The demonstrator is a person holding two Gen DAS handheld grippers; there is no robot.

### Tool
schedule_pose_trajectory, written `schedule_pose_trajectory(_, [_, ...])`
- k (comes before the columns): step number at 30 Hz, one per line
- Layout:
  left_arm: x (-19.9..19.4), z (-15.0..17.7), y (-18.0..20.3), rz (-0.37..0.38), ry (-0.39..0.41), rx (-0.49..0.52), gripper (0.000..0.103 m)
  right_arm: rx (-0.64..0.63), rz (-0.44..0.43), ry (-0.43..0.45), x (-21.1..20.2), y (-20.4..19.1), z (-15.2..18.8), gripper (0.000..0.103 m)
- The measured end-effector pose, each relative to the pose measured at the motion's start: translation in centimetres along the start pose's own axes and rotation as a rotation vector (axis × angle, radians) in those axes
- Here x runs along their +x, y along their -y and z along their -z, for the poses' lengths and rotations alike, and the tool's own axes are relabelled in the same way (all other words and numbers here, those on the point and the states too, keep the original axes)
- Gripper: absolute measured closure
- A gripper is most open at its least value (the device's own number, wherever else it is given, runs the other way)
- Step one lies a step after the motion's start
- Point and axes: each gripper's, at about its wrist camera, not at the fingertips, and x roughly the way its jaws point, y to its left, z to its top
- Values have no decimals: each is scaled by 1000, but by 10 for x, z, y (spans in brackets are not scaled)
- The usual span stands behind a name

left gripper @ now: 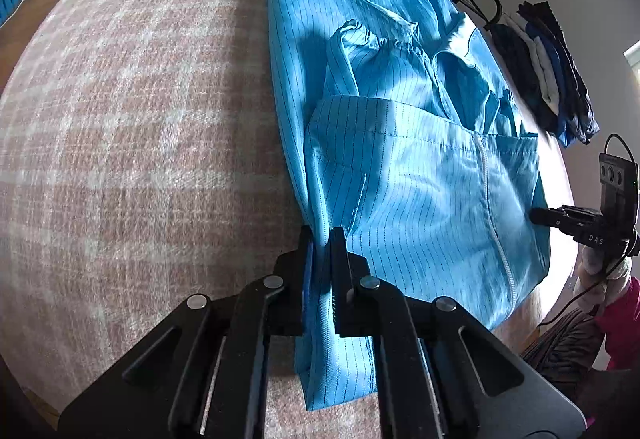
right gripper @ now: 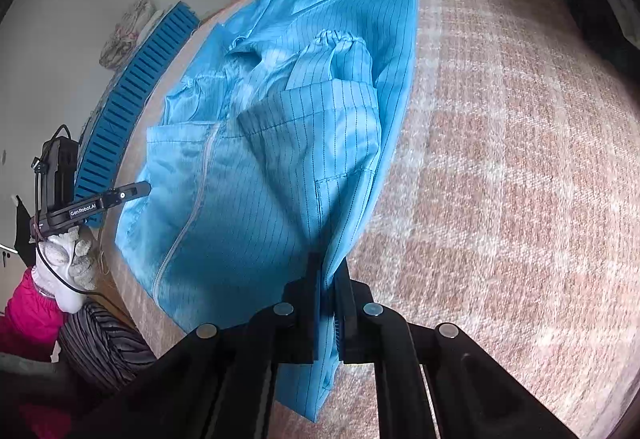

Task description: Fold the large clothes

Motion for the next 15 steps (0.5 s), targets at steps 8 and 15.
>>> schedule_pose_trajectory(8, [-49, -35, -4, -18, 117, 63, 89, -134, 118, 221, -64, -7, -33, 71])
schedule_pose_trajectory(15, [-41, -148, 18, -6, 238, 140, 89, -159, 139, 361, -75, -2, -131, 76])
